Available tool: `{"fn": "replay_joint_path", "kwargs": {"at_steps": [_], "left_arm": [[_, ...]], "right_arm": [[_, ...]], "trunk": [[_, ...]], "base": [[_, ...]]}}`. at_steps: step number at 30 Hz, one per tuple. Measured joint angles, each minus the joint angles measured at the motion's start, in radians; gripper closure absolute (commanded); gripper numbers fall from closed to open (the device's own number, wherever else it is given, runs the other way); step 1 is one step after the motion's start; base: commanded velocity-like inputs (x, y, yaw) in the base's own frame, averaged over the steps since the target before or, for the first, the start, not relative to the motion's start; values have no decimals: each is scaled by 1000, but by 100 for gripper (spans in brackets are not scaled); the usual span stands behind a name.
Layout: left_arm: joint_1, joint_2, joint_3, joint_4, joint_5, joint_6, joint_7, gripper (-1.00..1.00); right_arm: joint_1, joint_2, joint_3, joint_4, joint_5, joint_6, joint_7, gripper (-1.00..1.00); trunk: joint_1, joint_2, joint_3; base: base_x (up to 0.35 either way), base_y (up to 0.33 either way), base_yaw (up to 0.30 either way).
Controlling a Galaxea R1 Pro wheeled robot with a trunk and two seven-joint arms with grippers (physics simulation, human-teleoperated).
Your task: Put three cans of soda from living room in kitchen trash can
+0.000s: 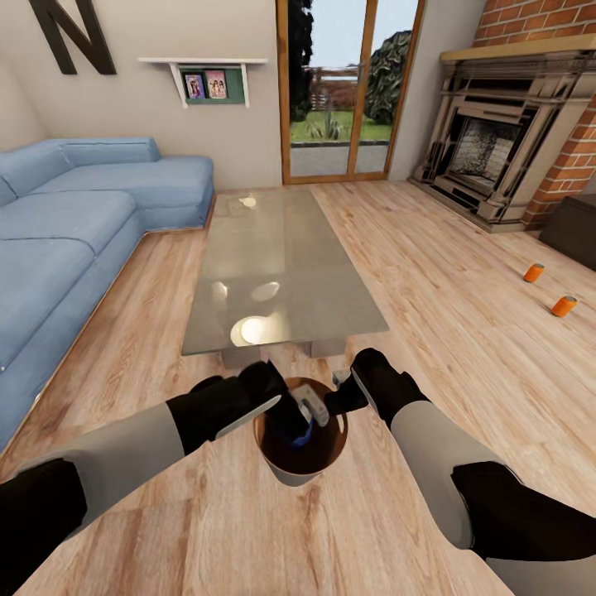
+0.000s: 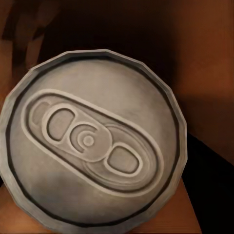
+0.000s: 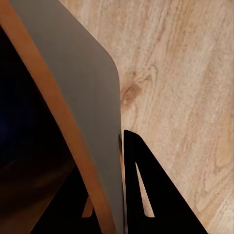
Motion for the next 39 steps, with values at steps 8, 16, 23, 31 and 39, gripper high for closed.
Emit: {"fn": "replay_joint_path", "kwargs": {"at_steps": [8,16,23,31,39], "left_arm": [[0,-17,-10,73,-1,0,-1,100],[0,-39,-11,85,1,0,-2,100],[0,-49,-15,85,-2,0,-1,-100],[0,-43,-27,84,-2,0,-1,-100],[0,-21,-24,-12,7,0,-28,-100]], "right_arm": [[0,1,0,0,-1,0,0,100],[0,0,0,0,-1,0,0,100],[0,0,0,0,0,0,0,100],[0,-1,1,1,7,-1,-1,100],[0,-4,0,2,3,-1,-2,100]], "trunk": [[0,0,0],[0,0,0],[0,0,0],[0,0,0],[0,0,0]], "base": [[0,0,0],[0,0,0],[0,0,0],[0,0,0],[0,0,0]]}}
